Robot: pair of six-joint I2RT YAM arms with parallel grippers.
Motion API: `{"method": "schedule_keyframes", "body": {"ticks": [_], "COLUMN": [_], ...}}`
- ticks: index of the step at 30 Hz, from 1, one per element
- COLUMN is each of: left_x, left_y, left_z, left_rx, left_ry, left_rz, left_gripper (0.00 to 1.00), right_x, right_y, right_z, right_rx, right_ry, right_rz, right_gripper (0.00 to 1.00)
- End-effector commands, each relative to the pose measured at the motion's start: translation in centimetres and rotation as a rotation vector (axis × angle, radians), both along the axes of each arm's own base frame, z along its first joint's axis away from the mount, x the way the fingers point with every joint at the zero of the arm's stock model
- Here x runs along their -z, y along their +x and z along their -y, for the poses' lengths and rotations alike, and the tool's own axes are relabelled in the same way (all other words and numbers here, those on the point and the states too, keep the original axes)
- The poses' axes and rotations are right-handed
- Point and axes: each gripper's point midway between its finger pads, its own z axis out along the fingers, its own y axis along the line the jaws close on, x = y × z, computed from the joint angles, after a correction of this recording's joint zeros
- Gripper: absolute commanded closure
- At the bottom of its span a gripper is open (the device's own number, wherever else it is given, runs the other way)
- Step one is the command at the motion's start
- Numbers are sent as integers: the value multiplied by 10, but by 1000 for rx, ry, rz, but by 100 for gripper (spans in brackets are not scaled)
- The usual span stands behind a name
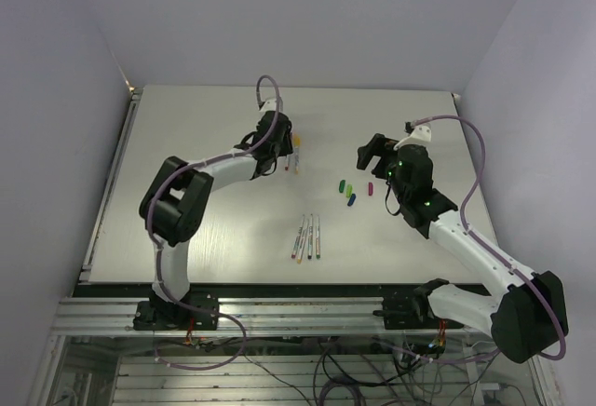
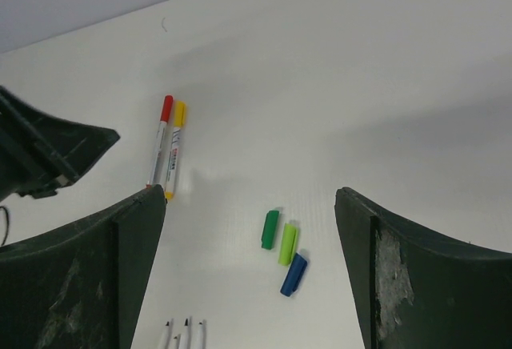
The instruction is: Insert the pens into the pen caps
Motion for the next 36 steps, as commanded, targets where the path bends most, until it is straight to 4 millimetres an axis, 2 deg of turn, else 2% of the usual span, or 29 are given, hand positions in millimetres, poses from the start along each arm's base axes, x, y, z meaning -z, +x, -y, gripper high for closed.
{"method": "schedule_keyframes", "body": {"ticks": [1, 7, 10, 15, 20, 23, 26, 36], "left_x": [-25, -17, -10, -7, -13, -9, 4, 33], "left_y": [-19, -79, -114, -173, -217, -234, -246, -262], "left_z": [-8, -16, -15, -7, 3, 5, 3, 20], "left_rx": [-7, 49, 86, 178, 297, 353, 362, 411], "left_ry": [-33, -13, 2, 74, 121, 144, 178, 232], "left_rz": [43, -8, -45, -74, -93, -117, -143, -186], "left_gripper": [54, 52, 51, 51, 48, 47, 47, 47], "right_x": [-7, 8, 14, 21, 30, 34, 37, 41], "right_y": [-1, -4, -6, -8, -11, -14, -16, -19], "right_z": [8, 16, 19, 25, 29, 30, 27, 23], "right_rx": [42, 90, 109, 135, 152, 153, 138, 124], "right_ry": [14, 32, 44, 50, 39, 39, 54, 71], "right_rz": [19, -28, -39, -40, -68, -75, -78, -100], "right_gripper": [13, 9, 1, 0, 5, 11, 15, 17]}}
